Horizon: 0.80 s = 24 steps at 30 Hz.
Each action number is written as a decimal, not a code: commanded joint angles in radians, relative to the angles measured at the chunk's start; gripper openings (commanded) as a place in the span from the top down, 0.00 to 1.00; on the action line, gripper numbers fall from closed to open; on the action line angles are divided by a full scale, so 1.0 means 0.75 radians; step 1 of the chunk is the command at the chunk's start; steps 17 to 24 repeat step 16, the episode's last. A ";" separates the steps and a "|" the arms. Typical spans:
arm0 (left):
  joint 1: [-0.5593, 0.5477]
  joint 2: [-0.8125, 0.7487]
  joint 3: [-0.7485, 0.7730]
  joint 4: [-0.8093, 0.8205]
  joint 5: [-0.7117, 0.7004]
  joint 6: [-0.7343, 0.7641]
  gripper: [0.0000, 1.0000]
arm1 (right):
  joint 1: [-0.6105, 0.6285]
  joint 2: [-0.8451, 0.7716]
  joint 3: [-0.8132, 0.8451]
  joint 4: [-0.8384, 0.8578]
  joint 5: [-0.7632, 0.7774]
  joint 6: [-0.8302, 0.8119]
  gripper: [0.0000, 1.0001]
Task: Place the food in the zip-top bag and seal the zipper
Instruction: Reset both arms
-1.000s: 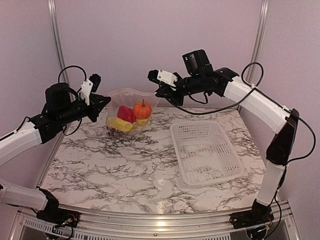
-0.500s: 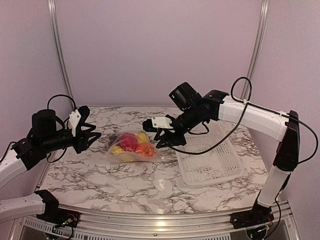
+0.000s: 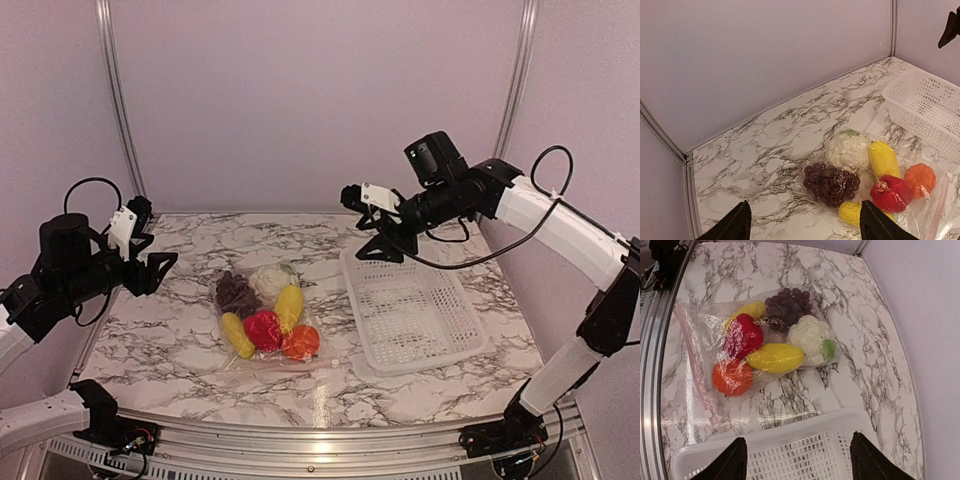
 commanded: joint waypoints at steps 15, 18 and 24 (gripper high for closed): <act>0.003 0.284 0.313 0.045 -0.463 -0.329 0.01 | -0.694 -0.439 -0.450 0.858 0.677 0.771 0.02; 0.002 0.295 0.307 0.053 -0.463 -0.328 0.01 | -0.695 -0.450 -0.500 0.877 0.668 0.766 0.02; 0.002 0.295 0.307 0.053 -0.463 -0.328 0.01 | -0.695 -0.450 -0.500 0.877 0.668 0.766 0.02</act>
